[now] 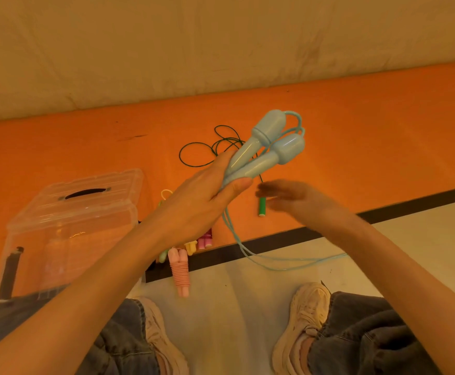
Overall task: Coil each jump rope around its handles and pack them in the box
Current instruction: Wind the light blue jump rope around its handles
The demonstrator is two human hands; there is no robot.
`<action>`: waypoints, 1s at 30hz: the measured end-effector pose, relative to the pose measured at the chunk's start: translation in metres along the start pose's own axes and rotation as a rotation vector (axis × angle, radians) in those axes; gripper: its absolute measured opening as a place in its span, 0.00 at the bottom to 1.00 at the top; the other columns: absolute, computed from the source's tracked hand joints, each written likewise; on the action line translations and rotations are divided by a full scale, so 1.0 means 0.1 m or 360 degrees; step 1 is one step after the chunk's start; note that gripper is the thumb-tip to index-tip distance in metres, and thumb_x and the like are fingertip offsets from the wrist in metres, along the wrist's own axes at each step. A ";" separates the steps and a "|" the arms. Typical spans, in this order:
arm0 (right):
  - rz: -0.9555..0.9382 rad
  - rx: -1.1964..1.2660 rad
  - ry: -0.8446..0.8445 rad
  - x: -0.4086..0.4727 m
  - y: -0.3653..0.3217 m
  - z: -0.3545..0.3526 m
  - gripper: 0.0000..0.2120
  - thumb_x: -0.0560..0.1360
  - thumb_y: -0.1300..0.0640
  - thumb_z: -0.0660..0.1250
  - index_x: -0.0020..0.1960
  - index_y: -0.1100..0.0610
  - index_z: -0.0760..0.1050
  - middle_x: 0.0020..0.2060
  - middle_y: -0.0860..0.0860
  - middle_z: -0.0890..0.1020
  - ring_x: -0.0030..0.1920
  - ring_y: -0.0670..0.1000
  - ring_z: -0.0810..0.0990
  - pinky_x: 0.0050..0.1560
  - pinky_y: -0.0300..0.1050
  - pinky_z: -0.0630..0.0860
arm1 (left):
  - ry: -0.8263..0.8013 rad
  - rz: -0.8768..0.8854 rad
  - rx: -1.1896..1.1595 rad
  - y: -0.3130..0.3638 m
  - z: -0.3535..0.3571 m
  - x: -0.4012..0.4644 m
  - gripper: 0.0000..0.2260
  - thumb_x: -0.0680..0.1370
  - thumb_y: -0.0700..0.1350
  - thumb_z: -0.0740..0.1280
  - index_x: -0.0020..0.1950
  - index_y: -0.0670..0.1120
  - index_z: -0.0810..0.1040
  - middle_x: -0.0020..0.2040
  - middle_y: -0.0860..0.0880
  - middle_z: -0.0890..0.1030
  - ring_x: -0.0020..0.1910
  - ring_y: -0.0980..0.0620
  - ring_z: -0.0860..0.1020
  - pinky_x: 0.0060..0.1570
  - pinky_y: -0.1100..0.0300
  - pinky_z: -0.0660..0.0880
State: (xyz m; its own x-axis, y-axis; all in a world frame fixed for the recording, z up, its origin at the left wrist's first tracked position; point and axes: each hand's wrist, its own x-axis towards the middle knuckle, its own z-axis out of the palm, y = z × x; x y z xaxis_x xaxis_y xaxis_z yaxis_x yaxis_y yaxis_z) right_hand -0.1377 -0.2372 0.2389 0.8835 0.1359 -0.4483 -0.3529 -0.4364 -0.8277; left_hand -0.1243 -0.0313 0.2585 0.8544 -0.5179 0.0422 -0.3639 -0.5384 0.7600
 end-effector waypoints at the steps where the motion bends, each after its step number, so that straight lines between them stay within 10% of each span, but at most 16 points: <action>1: -0.0044 -0.0085 -0.0203 -0.03 0.00 0.09 0.23 0.78 0.64 0.64 0.71 0.55 0.68 0.65 0.47 0.76 0.64 0.46 0.74 0.47 0.23 0.69 | 0.0014 0.0002 -0.0017 0.01 0.02 0.00 0.21 0.79 0.60 0.56 0.68 0.53 0.65 0.38 0.54 0.72 0.34 0.56 0.70 0.35 0.57 0.68; 5: -0.0109 -0.0067 -0.0656 -0.11 0.00 0.33 0.26 0.75 0.56 0.70 0.71 0.49 0.66 0.63 0.44 0.77 0.63 0.39 0.74 0.57 0.30 0.71 | 0.0086 0.0016 -0.0064 0.00 0.02 0.01 0.19 0.79 0.59 0.58 0.68 0.55 0.65 0.39 0.52 0.74 0.33 0.55 0.72 0.34 0.55 0.69; 12: -0.0362 -0.0122 -0.0217 -0.26 -0.14 0.12 0.09 0.73 0.59 0.71 0.53 0.55 0.80 0.42 0.52 0.84 0.43 0.50 0.82 0.44 0.39 0.79 | 0.0252 -0.0105 0.0266 -0.21 -0.08 -0.04 0.19 0.81 0.53 0.61 0.71 0.54 0.63 0.40 0.56 0.73 0.32 0.60 0.72 0.30 0.60 0.62; 19: -0.0727 -0.0283 -0.0040 -0.41 -0.29 -0.08 0.07 0.71 0.55 0.73 0.49 0.50 0.84 0.33 0.49 0.81 0.30 0.46 0.68 0.30 0.38 0.63 | 0.0078 -0.0155 0.0315 -0.28 -0.05 -0.04 0.20 0.80 0.53 0.61 0.72 0.56 0.64 0.39 0.56 0.74 0.32 0.59 0.72 0.32 0.58 0.66; 27: -0.0903 -0.0201 0.0207 -0.44 -0.37 -0.19 0.05 0.71 0.61 0.73 0.46 0.54 0.84 0.35 0.46 0.84 0.34 0.42 0.78 0.35 0.31 0.68 | -0.0114 -0.0185 -0.0097 -0.25 -0.02 0.00 0.25 0.74 0.64 0.58 0.72 0.70 0.59 0.60 0.54 0.78 0.53 0.50 0.79 0.54 0.43 0.74; 30: -0.0894 -0.0197 0.0253 -0.42 -0.37 -0.18 0.05 0.71 0.59 0.73 0.45 0.52 0.84 0.33 0.50 0.82 0.32 0.48 0.75 0.33 0.46 0.68 | -0.0218 -0.0182 -0.0098 -0.22 0.01 -0.02 0.30 0.72 0.66 0.57 0.74 0.67 0.56 0.68 0.60 0.73 0.61 0.57 0.75 0.62 0.48 0.72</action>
State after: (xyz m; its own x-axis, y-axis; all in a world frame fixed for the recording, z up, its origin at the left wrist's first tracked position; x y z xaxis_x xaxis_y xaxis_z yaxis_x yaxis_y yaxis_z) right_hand -0.1556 -0.2429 0.2948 0.9630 0.2455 0.1109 0.2123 -0.4381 -0.8735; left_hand -0.1182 -0.0189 0.2408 0.8288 -0.5436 -0.1325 -0.2403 -0.5596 0.7932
